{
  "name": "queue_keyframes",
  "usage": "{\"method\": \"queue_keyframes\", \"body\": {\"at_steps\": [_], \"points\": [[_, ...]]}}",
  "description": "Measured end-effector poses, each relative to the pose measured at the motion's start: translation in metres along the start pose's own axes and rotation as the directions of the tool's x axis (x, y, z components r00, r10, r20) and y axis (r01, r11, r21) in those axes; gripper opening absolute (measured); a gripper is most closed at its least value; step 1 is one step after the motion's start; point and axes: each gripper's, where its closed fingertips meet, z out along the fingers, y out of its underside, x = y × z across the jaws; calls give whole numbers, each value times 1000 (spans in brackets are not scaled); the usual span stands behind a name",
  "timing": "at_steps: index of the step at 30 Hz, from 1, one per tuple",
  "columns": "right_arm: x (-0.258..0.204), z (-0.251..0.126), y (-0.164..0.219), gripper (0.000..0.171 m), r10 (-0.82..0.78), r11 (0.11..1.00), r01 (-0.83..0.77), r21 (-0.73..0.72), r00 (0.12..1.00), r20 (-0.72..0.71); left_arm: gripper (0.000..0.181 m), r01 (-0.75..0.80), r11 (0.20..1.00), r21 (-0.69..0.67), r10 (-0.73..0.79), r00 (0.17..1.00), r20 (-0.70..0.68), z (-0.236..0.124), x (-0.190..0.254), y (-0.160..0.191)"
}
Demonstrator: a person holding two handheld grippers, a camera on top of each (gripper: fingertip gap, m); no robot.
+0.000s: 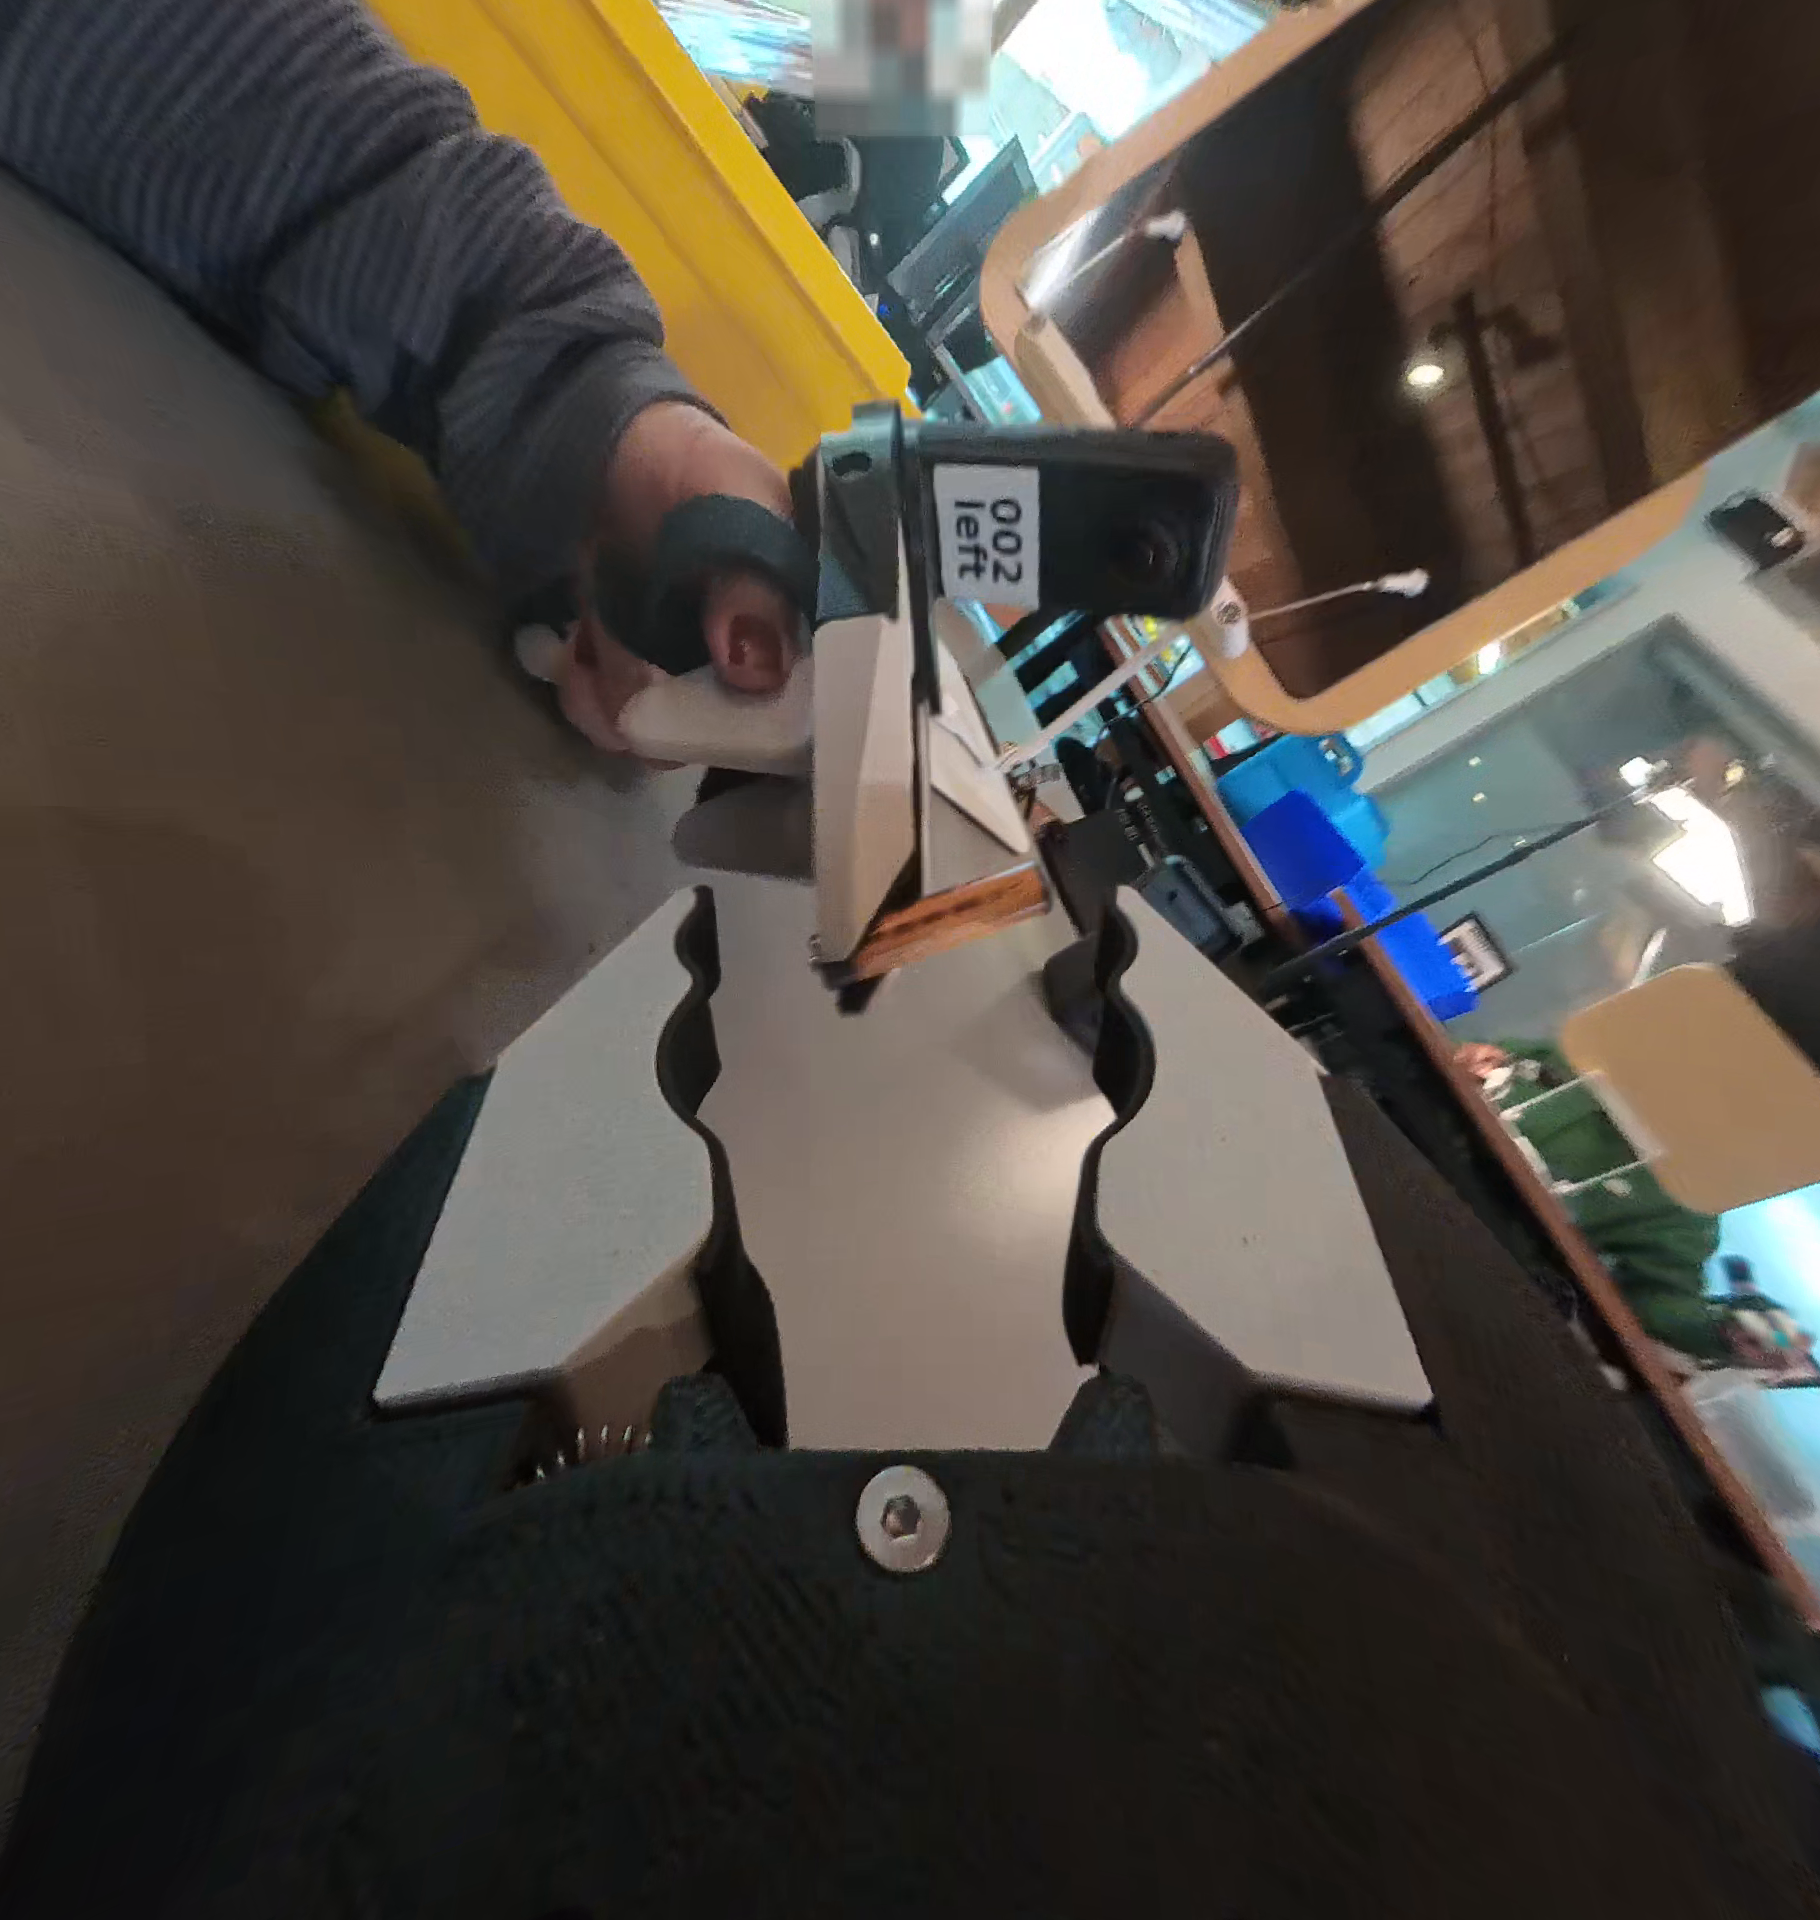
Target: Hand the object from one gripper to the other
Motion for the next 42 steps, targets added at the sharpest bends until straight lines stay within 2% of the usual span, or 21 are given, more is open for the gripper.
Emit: {"method": "queue_keyframes", "body": {"at_steps": [3,10,14,16,18,19,20,22,24,26,30,33,34,36,39,42], "points": [[1,-2,-3,66,-33,999,33,10,999,-7,8,12,999,-38,-13,999,-34,3,5,6],[-6,-2,-4,48,-54,999,54,8,998,28,8,39,999,-33,-41,997,-70,2,9,6],[2,0,-1,47,98,995,-97,-23,994,39,12,32,999,34,-30,998,-60,0,8,-3],[15,0,10,47,198,978,-198,-72,980,-7,46,3,992,125,1,1000,-31,-5,6,-16],[26,-1,22,47,300,947,-304,-108,953,-52,63,-100,969,227,91,995,49,-11,3,-31],[29,-2,24,47,370,922,-374,-102,927,-53,64,-194,946,261,166,978,123,-15,1,-39],[32,-3,25,47,444,889,-447,-93,894,-52,64,-303,915,267,252,945,207,-18,1,-43],[34,-4,25,47,574,816,-574,-71,819,-19,54,-502,848,170,419,830,368,-19,-3,-41],[35,-4,23,47,678,735,-676,-53,734,24,43,-611,791,33,538,721,437,-13,-7,-33],[31,-4,22,47,758,652,-756,-59,646,86,42,-674,733,-95,626,613,482,-5,-14,-26],[19,-3,18,47,847,520,-848,-106,494,198,39,-775,502,-385,805,255,536,-2,-28,-21],[11,-2,15,47,868,471,-871,-139,429,250,35,-781,328,-532,860,13,511,-3,-29,-23],[9,-2,14,47,869,466,-873,-147,420,262,34,-782,290,-552,865,-32,500,-2,-27,-24],[5,-2,13,47,869,461,-872,-163,407,280,28,-788,258,-559,872,-59,486,2,-24,-23],[1,-1,11,47,868,460,-869,-180,398,297,14,-788,244,-565,866,-84,492,0,-23,-26],[2,-1,10,47,868,456,-873,-171,394,302,13,-791,249,-558,865,-78,496,-1,-23,-27]]}}
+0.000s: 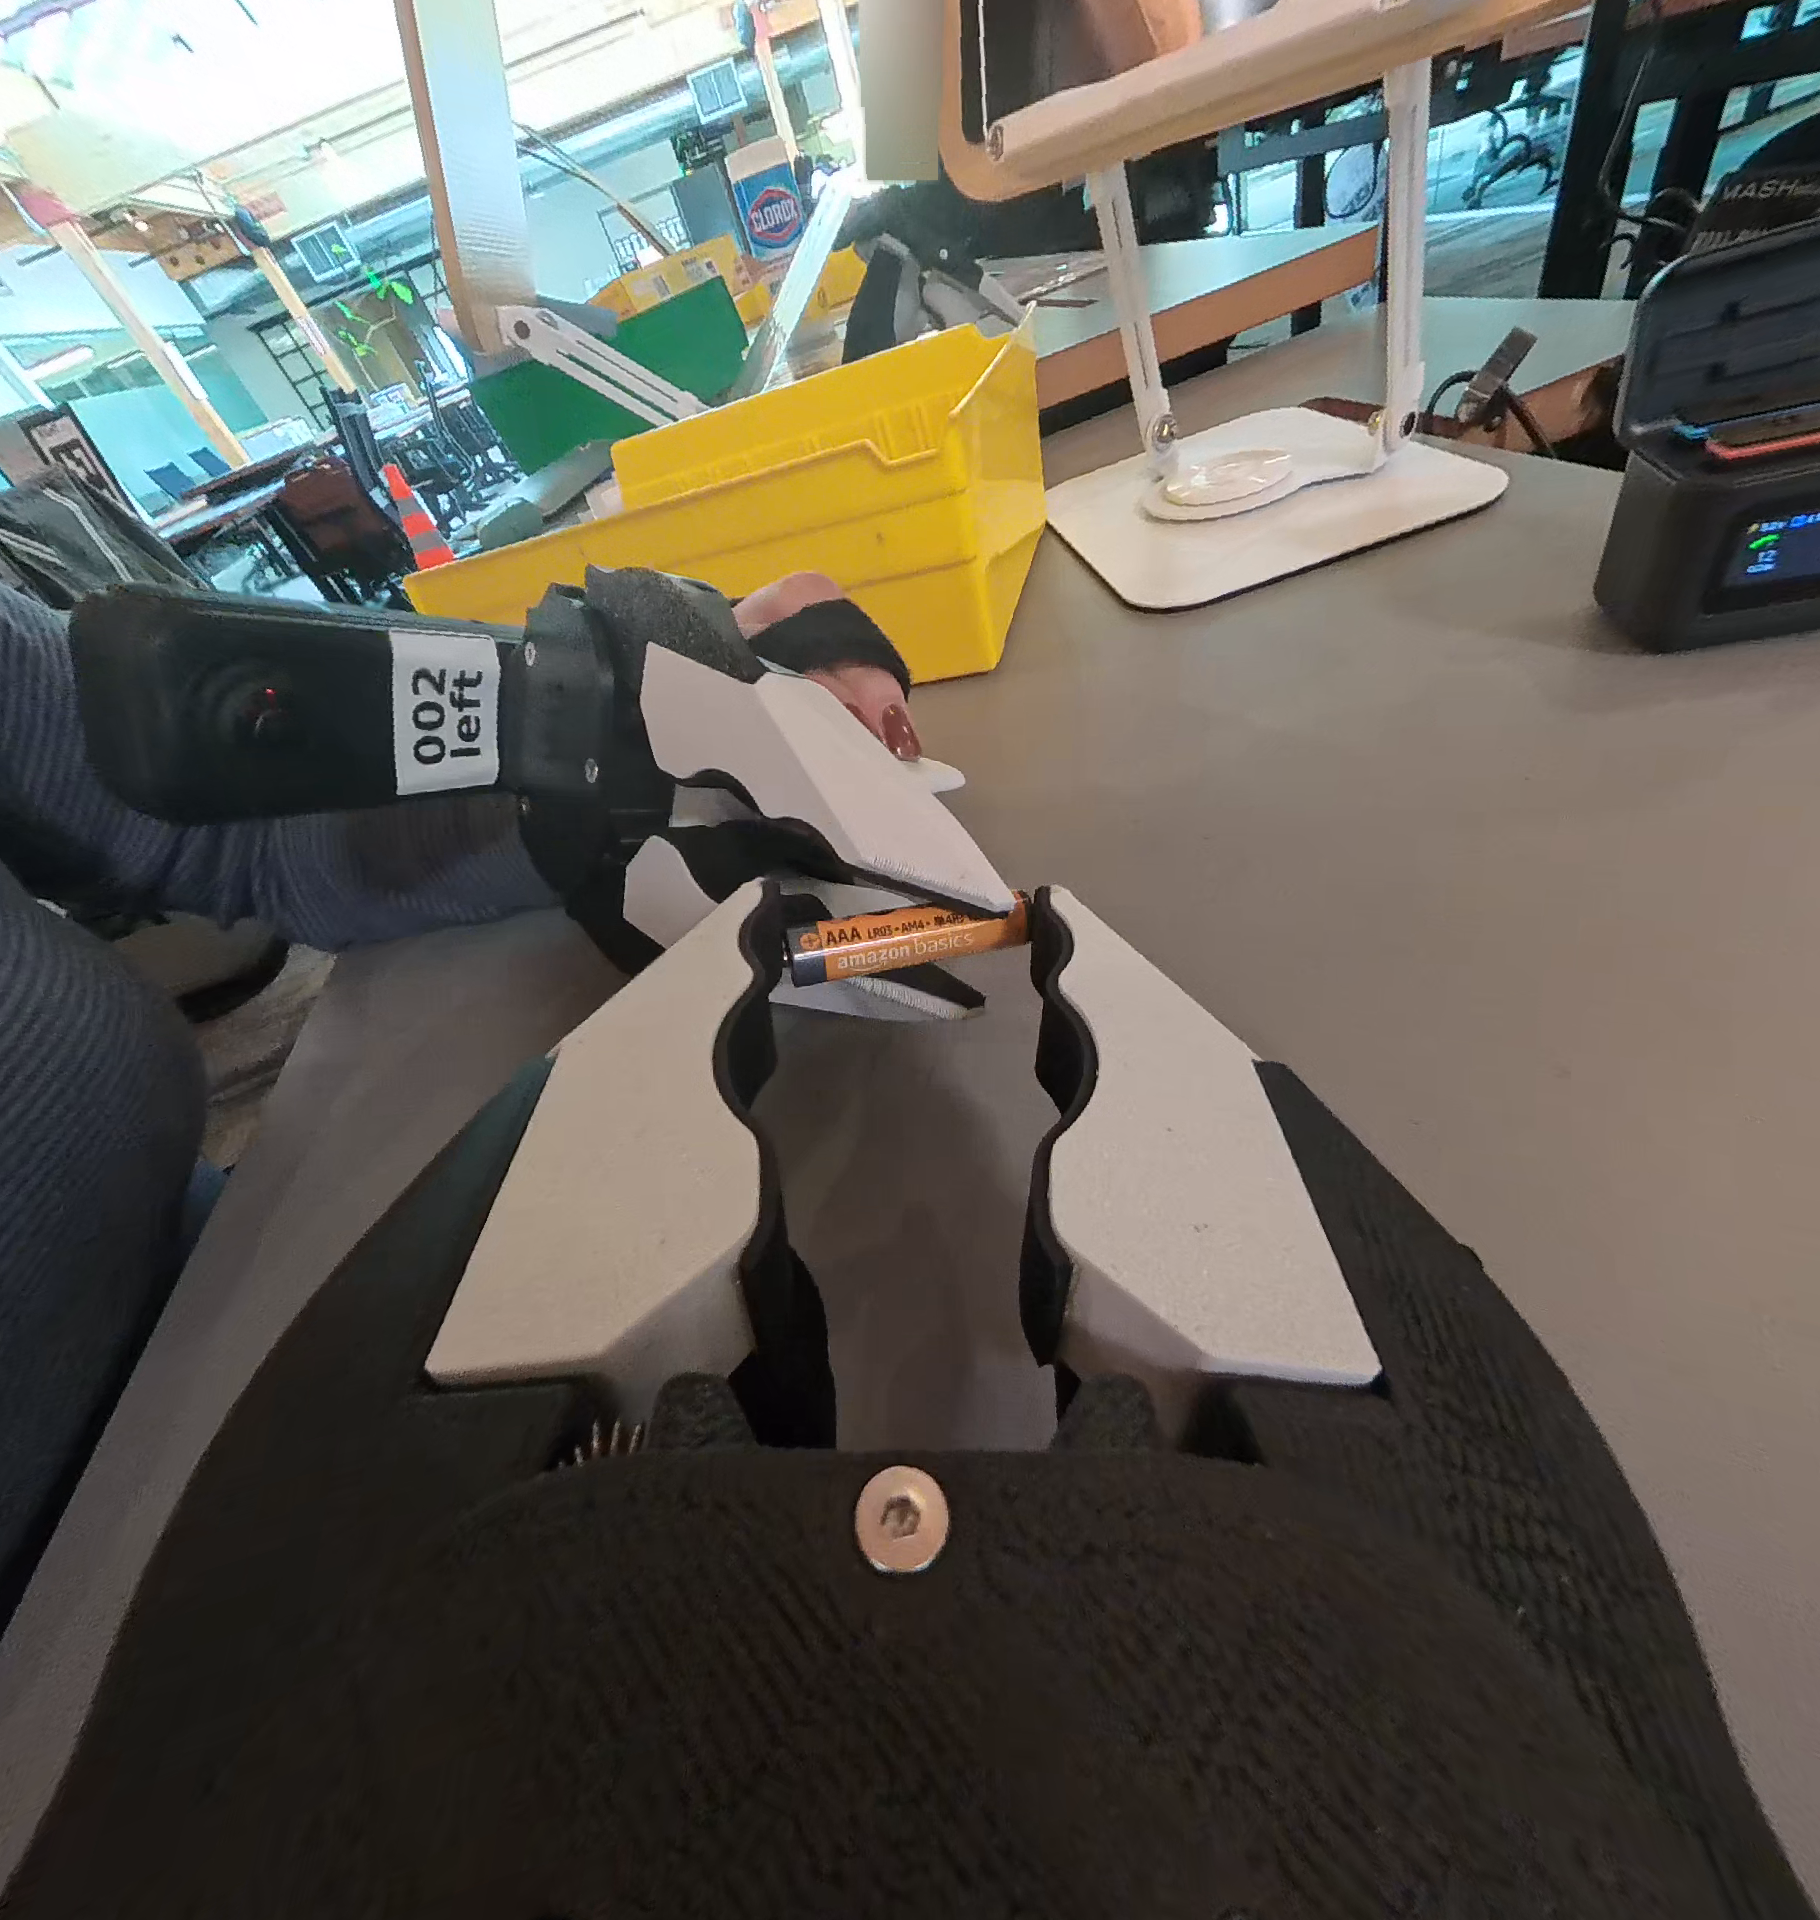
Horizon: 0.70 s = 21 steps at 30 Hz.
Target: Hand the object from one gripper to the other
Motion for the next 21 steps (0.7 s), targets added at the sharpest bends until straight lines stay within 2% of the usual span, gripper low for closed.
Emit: {"method": "queue_keyframes", "body": {"at_steps": [5,9,13,18,21], "points": [[12,-5,-8,45,-94,995,98,34,989,-111,8,22,995,-93,-16,998,67,1,-14,12],[24,-6,-7,41,-188,982,188,-20,952,-241,8,40,977,-212,-10,990,141,1,-28,30],[29,-4,-14,36,-251,964,264,-14,895,-368,8,1,954,-300,39,991,126,5,-23,40],[25,-2,-17,18,-437,891,445,-93,782,-444,8,94,959,-266,-66,991,114,7,-21,36],[27,-3,-18,10,-481,868,478,-134,744,-463,8,129,962,-242,-105,988,112,7,-20,36]]}}
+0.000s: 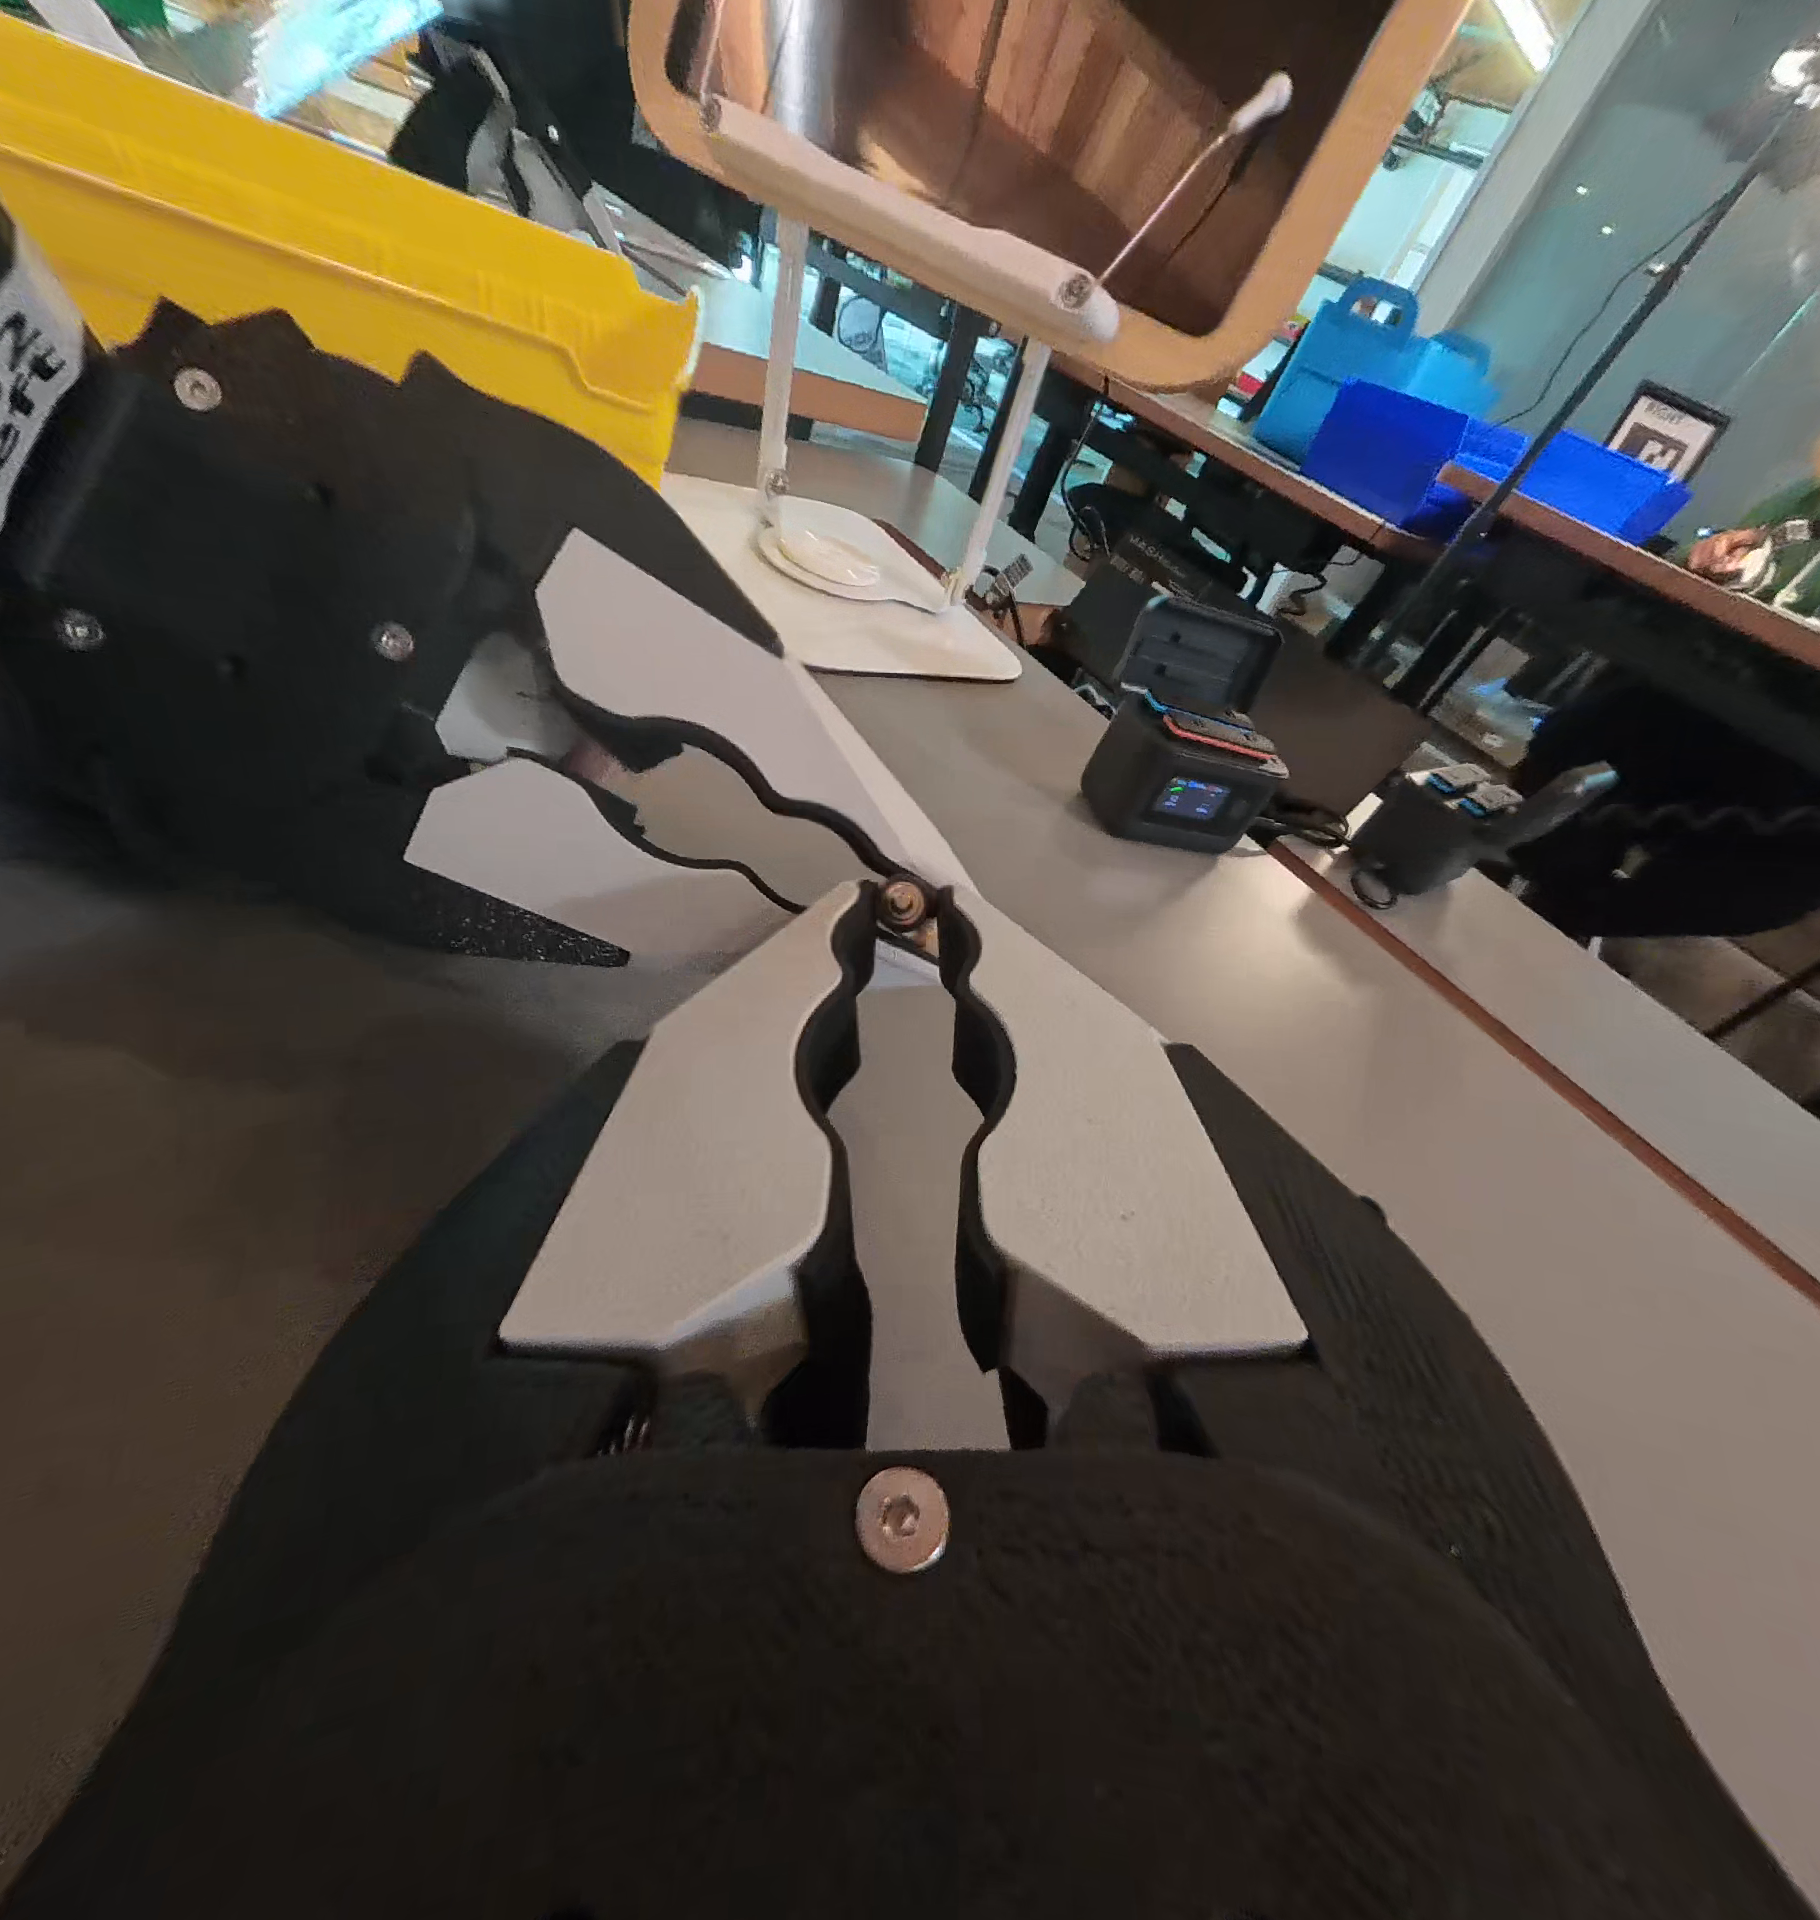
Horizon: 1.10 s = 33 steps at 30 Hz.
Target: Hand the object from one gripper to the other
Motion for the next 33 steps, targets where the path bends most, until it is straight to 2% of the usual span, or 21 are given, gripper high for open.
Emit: {"method": "queue_keyframes", "body": {"at_steps": [2,4,5,8,11,12,14,16,18,20,25,26,28,30,32,33], "points": [[3,-2,-3,9,83,996,-84,18,996,29,14,14,999,36,-15,1000,22,-2,-4,-4],[7,-6,-7,8,256,964,-262,44,961,105,40,2,1000,31,-4,997,83,-2,-13,-3],[8,-8,-9,8,351,930,-363,56,923,156,46,-5,1000,28,2,995,96,-2,-15,-2],[7,-13,-15,8,559,801,-598,31,765,321,34,-50,996,70,42,992,117,-6,-16,-8],[6,-16,-19,8,659,688,-726,-3,623,420,8,-110,987,113,96,988,122,-11,-12,-17],[7,-17,-19,8,673,668,-744,-8,600,433,8,-128,987,102,115,985,131,-11,-13,-17],[9,-15,-15,9,666,685,-729,0,626,406,8,-101,993,64,94,990,104,-7,-11,-12],[12,-12,-10,12,617,750,-661,27,713,333,8,-46,998,49,42,997,71,-5,-11,-8],[9,-9,-6,24,568,802,-597,7,768,297,8,14,998,53,-17,998,54,-6,-14,-7],[4,-9,-7,25,573,796,-605,-1,755,319,8,34,998,59,-36,999,33,-6,-12,-7],[5,-11,-11,21,621,744,-668,8,695,362,8,-36,997,69,35,999,16,-5,-3,-11],[4,-12,-12,10,624,738,-674,5,687,372,8,-39,996,74,38,999,19,-6,-3,-13],[3,-13,-13,9,621,742,-670,-6,684,383,8,-19,995,94,18,1000,12,-7,-3,-14],[4,-15,-17,8,598,764,-645,0,707,377,9,-4,991,135,-1,1000,31,-8,-5,-20],[14,-22,-23,8,552,810,-586,13,770,320,31,-21,990,140,13,998,57,-8,-6,-20],[23,-29,-28,8,518,840,-542,17,812,270,34,-30,992,126,23,998,58,-6,-5,-18]]}}
